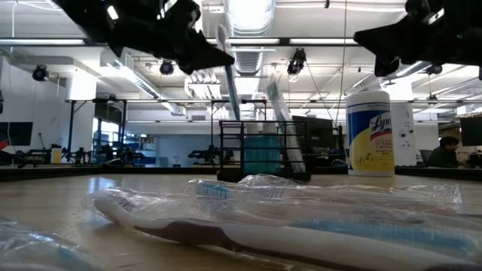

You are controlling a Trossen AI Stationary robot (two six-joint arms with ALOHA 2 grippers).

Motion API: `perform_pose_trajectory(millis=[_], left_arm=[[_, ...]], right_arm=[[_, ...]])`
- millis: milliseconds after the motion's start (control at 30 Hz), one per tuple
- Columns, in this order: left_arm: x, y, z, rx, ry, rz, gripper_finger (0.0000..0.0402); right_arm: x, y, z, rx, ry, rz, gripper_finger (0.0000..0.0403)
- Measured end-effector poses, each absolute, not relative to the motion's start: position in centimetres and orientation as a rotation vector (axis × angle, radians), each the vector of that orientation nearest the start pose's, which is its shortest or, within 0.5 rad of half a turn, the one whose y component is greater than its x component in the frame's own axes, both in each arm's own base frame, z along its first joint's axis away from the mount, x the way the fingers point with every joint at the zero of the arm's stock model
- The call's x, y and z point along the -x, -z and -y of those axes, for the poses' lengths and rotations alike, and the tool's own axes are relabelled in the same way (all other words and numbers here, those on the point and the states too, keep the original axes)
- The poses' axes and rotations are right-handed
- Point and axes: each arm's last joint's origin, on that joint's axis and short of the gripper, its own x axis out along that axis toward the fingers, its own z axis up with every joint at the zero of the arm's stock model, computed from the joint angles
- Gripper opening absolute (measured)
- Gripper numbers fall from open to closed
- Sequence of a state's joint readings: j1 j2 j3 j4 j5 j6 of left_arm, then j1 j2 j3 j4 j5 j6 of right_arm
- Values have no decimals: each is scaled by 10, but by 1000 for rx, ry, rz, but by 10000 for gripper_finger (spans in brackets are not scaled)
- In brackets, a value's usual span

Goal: Pick & Place toothbrushing station
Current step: Put the top right blue toothbrush into the wire organizer

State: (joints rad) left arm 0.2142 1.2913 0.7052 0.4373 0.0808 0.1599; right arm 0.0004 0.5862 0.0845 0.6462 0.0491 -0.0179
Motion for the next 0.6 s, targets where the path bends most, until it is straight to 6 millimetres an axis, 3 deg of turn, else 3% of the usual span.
perform_pose_trajectory(millis=[300,600], left_arm=[[-276,-271,-59,-129,-112,-235,23],[-280,-255,-65,-137,-147,-307,23]], right_arm=[[-134,-183,1,2,48,149,11],[-134,-183,1,-2,48,147,11]])
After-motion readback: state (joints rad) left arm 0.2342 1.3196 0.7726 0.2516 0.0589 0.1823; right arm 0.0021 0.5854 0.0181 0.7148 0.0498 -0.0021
